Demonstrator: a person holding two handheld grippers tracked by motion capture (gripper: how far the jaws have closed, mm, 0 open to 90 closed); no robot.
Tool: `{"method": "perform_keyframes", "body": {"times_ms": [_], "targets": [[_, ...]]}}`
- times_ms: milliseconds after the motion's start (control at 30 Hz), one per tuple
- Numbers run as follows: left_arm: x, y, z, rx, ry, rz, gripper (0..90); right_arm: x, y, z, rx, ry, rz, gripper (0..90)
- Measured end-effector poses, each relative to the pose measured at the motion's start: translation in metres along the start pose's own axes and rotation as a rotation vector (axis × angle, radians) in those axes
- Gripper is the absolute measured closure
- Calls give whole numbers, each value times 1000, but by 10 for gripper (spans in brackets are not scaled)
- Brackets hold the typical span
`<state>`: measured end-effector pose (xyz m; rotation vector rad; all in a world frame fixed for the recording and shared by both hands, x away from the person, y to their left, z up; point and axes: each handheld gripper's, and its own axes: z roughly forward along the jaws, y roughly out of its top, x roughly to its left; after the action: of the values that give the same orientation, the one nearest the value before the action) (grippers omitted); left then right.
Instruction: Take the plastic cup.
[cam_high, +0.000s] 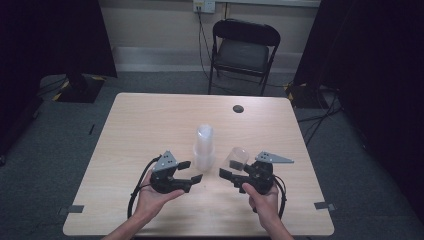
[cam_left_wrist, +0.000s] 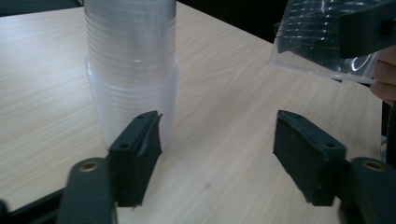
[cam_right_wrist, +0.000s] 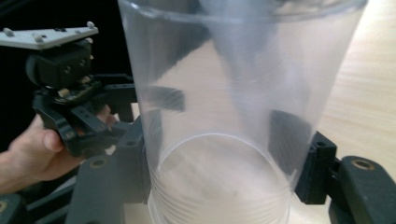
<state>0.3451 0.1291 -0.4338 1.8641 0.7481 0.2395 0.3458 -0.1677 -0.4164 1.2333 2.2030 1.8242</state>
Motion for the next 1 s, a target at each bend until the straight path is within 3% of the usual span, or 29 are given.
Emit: {"method": "perform_keyframes", "body": {"times_ms": [100, 433, 700, 833, 1000], "targets": [[-2, -2, 1, -9, -19, 10, 297, 0, -2, 2, -5, 32, 43, 365], [-15, -6, 5, -69, -11, 86, 482, -1, -6, 7, -18, 121, 165, 366], [-29, -6, 6, -117, 0, 166, 645, 2, -9, 12, -9, 158, 211, 363], [-33, -8, 9, -152, 32, 216, 646, 3, -7, 14, -7, 170, 223, 363], [-34, -11, 12, -179, 22, 244, 670, 4, -6, 16, 0, 188, 253, 365]]}}
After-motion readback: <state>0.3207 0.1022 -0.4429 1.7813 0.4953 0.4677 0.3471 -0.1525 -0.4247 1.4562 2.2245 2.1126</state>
